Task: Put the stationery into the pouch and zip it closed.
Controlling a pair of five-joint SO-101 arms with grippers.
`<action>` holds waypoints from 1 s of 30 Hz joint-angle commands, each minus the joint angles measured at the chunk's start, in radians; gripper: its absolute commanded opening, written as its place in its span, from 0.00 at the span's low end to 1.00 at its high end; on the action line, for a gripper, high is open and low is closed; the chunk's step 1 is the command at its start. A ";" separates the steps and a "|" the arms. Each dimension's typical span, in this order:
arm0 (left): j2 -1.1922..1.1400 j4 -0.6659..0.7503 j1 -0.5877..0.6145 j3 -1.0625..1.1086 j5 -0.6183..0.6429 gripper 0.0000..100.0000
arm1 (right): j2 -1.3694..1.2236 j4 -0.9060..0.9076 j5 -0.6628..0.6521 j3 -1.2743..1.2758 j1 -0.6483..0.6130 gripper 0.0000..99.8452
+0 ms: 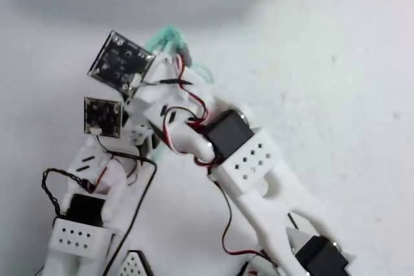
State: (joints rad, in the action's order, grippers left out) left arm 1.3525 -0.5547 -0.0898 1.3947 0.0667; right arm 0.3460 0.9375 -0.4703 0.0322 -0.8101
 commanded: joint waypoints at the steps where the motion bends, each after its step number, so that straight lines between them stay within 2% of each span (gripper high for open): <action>1: 0.007 0.020 0.004 -0.018 -0.012 0.25 | 0.058 0.048 0.081 -0.078 0.022 0.32; 3: 0.007 0.020 0.004 -0.018 -0.012 0.25 | 0.071 0.093 0.091 -0.149 0.053 0.33; 9: 0.007 0.021 0.004 -0.018 -0.012 0.25 | 0.053 0.156 0.097 -0.324 0.193 0.23; 13: 0.010 0.018 0.004 -0.018 -0.012 0.25 | 0.001 0.185 0.097 -0.371 0.245 0.21; 21: 0.010 0.017 0.004 -0.018 -0.012 0.25 | -0.125 0.277 0.084 -0.384 0.243 0.21; 24: 0.012 0.015 0.007 -0.025 -0.015 0.25 | -0.125 0.332 0.035 -0.384 0.232 0.21; 26: 0.019 -0.023 0.016 -0.061 -0.023 0.26 | -0.105 0.358 0.021 -0.384 0.209 0.21; 30: 0.099 -0.227 0.059 -0.180 -0.008 0.29 | -0.082 0.361 0.018 -0.377 0.208 0.21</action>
State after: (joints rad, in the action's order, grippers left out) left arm 1.3894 -0.6790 -0.0529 1.3149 0.0468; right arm 0.2171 1.2950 -0.4396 -0.3115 -0.5999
